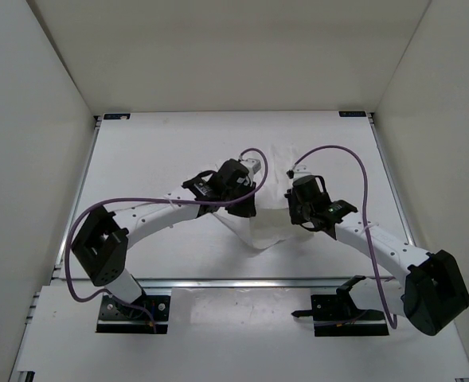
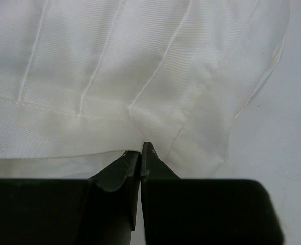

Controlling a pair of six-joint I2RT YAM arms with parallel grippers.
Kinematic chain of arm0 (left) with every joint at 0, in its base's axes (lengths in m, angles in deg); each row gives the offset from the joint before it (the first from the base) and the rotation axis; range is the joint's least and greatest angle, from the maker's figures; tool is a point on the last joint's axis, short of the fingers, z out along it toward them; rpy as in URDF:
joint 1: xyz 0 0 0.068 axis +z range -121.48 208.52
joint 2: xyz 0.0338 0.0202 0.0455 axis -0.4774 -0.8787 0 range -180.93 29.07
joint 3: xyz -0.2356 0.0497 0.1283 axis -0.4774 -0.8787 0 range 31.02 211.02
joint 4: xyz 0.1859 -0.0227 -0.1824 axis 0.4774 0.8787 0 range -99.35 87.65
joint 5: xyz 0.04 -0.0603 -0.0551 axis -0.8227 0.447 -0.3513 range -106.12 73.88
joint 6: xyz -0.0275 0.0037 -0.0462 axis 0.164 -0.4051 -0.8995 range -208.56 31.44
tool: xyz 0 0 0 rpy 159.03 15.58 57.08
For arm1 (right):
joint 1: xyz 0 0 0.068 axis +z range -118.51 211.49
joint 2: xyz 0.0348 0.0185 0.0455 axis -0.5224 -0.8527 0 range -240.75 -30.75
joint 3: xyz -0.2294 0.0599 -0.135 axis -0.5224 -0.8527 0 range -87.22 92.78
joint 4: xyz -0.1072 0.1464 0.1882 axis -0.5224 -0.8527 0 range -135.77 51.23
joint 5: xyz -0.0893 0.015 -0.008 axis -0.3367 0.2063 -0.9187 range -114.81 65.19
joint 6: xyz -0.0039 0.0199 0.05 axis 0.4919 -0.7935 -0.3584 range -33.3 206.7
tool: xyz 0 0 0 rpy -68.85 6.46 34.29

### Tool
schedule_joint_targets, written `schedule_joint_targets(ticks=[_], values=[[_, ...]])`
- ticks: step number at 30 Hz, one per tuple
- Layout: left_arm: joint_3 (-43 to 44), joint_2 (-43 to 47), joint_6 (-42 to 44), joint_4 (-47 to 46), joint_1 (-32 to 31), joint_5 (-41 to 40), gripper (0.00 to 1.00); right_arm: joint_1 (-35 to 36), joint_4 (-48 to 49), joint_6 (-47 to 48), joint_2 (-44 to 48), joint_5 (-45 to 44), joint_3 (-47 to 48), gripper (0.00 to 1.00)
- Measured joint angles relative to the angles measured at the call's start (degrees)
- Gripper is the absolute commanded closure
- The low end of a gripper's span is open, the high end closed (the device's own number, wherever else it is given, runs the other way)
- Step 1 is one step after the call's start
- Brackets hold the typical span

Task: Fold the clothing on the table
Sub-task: Flatten the skirt out

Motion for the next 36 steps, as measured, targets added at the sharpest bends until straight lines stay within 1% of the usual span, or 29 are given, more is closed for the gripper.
schedule_joint_targets(ticks=[1, 2, 3, 4, 5, 6, 8, 12, 13, 16, 18, 21, 26, 28, 29, 30, 32, 33, 34, 35, 36], values=[[-0.76, 0.00, -0.13, -0.11, -0.63, -0.59, 0.59, -0.17, 0.00, -0.07, -0.02, 0.20, 0.00, 1.00], [-1.49, 0.00, -0.35, -0.17, -1.44, -0.94, 0.49, -0.28, 0.00, -0.15, -0.07, 0.31, 0.00, 1.00], [-2.14, 0.00, -0.57, -0.28, -2.25, -1.09, 0.37, -0.26, 0.00, -0.22, -0.15, 0.33, 0.00, 1.00], [-2.80, -0.02, -0.68, -0.50, -3.23, -1.38, 0.33, -0.24, 0.02, -0.31, -0.31, 0.31, 0.02, 1.00], [-3.41, -0.04, -0.96, -0.81, -3.98, -1.88, 0.25, -0.20, -0.09, -0.44, -0.63, 0.33, 0.07, 1.00], [-4.22, -0.07, -1.20, -1.22, -4.85, -2.54, 0.21, -0.09, -0.28, -0.52, -1.03, 0.33, 0.26, 1.00], [-5.42, -0.31, -1.60, -1.38, -6.36, -4.07, 0.17, 0.17, -0.63, -0.63, -2.14, 0.37, 0.98, 1.00], [-7.98, -0.48, -1.68, -1.81, -7.74, -7.21, 0.16, 0.09, -1.27, -0.81, -2.86, 0.63, 1.92, 1.00], [-8.68, -0.48, -1.70, -1.97, -8.00, -8.26, 0.19, 0.02, -1.40, -0.94, -2.86, 0.81, 2.19, 1.00], [-10.75, -0.48, -1.88, -3.41, -8.48, -12.09, 0.23, -0.35, -1.62, -1.57, -2.84, 1.44, 2.71, 1.00], [-11.87, -0.48, -1.90, -4.85, -8.79, -14.14, 0.25, -0.35, -2.08, -1.95, -2.84, 1.60, 3.10, 1.00], [-12.81, -0.59, -1.86, -7.52, -9.68, -16.81, 0.23, -0.35, -2.34, -2.21, -2.84, 1.81, 3.34, 1.00], [-12.81, -1.64, -1.88, -11.19, -11.15, -17.09, 0.25, -0.68, -2.64, -2.54, -2.84, 2.62, 3.34, 1.00], [-12.81, -2.03, -1.86, -11.54, -11.67, -17.27, 0.26, -0.74, -2.62, -2.60, -2.84, 2.91, 3.34, 1.00], [-12.79, -2.34, -1.84, -11.72, -11.96, -17.92, 0.29, -0.92, -2.62, -2.60, -2.84, 3.10, 3.34, 1.00], [-12.79, -2.75, -1.81, -11.74, -12.17, -18.64, 0.33, -1.01, -2.60, -2.64, -2.84, 3.17, 3.37, 1.00], [-12.79, -3.93, -1.40, -11.87, -12.74, -20.35, 0.37, -1.09, -2.62, -2.80, -2.84, 3.32, 3.39, 1.00], [-12.79, -4.66, -1.11, -11.93, -13.00, -21.07, 0.43, -1.11, -2.67, -2.82, -2.84, 3.37, 3.45, 1.00], [-12.79, -5.46, -0.94, -12.02, -13.16, -21.86, 0.55, -1.11, -2.78, -2.82, -2.86, 3.41, 3.58, 1.00], [-12.79, -6.25, -0.85, -12.04, -13.29, -22.51, 0.61, -1.25, -2.84, -2.82, -2.86, 3.39, 3.74, 1.00], [-12.79, -6.99, -0.68, -12.02, -13.35, -23.19, 0.77, -1.42, -3.02, -2.82, -2.86, 3.37, 4.00, 1.00]])
